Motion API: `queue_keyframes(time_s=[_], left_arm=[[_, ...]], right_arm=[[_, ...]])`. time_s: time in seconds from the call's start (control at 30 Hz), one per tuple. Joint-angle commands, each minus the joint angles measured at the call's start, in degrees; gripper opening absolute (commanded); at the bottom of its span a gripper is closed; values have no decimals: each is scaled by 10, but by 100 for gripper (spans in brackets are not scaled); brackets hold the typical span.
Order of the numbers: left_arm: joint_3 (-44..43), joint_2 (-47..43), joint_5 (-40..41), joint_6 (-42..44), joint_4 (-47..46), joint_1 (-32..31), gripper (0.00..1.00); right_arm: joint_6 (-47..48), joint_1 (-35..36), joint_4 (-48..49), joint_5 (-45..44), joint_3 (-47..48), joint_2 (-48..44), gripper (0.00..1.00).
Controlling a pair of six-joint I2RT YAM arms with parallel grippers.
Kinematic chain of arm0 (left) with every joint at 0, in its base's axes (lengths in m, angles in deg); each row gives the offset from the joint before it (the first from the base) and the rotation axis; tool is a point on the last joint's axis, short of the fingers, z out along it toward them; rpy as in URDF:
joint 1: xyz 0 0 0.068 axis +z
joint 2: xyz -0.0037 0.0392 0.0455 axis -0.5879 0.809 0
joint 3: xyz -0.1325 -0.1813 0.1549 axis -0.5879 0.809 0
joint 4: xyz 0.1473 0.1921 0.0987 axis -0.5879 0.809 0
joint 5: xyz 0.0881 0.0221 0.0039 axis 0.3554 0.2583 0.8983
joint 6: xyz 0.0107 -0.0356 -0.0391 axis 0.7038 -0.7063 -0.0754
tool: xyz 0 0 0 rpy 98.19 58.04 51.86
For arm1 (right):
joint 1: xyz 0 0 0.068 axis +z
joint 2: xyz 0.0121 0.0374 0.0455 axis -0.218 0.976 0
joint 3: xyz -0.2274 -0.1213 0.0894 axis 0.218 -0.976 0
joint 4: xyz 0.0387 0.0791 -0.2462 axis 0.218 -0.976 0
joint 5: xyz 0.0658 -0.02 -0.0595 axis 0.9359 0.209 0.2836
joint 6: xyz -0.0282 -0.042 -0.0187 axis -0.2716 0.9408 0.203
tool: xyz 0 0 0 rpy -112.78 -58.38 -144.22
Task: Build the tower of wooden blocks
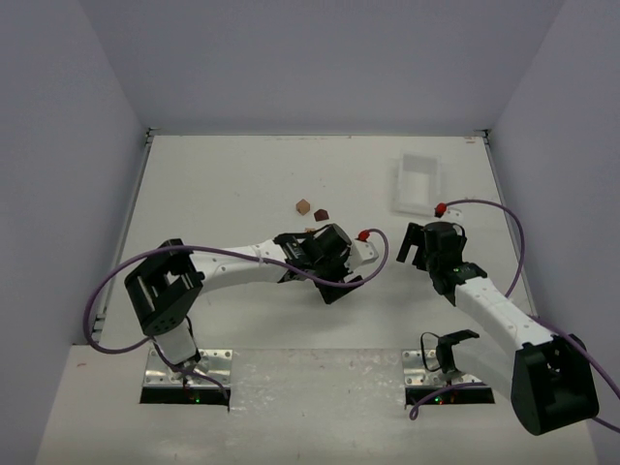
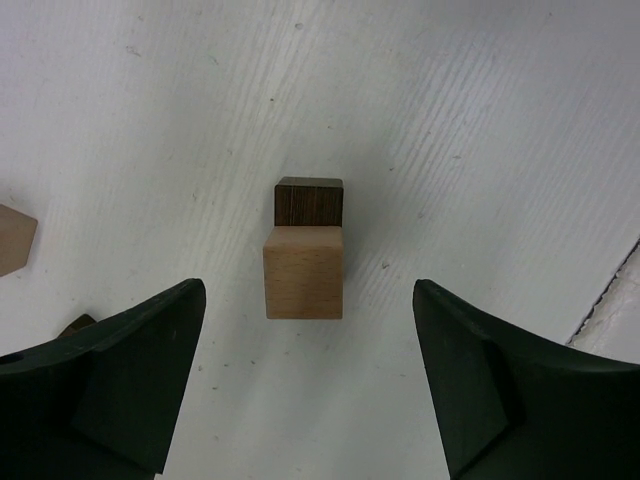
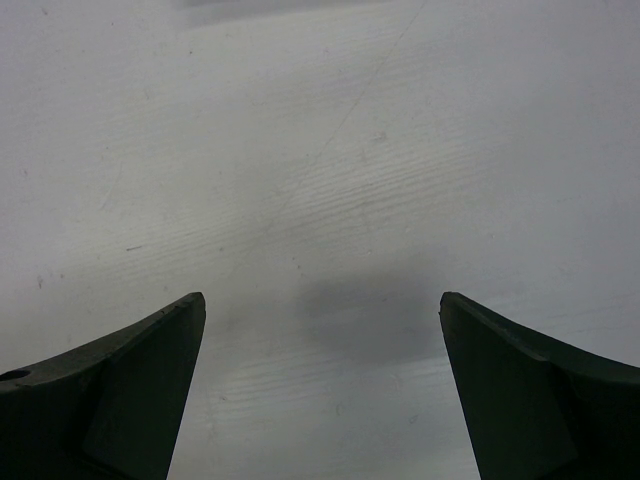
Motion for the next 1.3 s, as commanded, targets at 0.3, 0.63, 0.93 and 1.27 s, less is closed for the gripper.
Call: queue_keyframes(time_s=[0.3, 0.63, 0.93, 1.27], left_arm=[[8, -167, 80, -74, -121, 6, 100], [66, -214, 228, -409, -192, 211, 100], [118, -265, 244, -501, -149, 385, 100], [180, -303, 242, -514, -161, 430, 100]], right_arm=[[15, 0, 26, 18, 19, -7, 99], [46, 22, 64, 157, 42, -4, 99], [61, 224, 14, 76, 256, 187, 99], [12, 315, -109, -58, 538, 481, 99]])
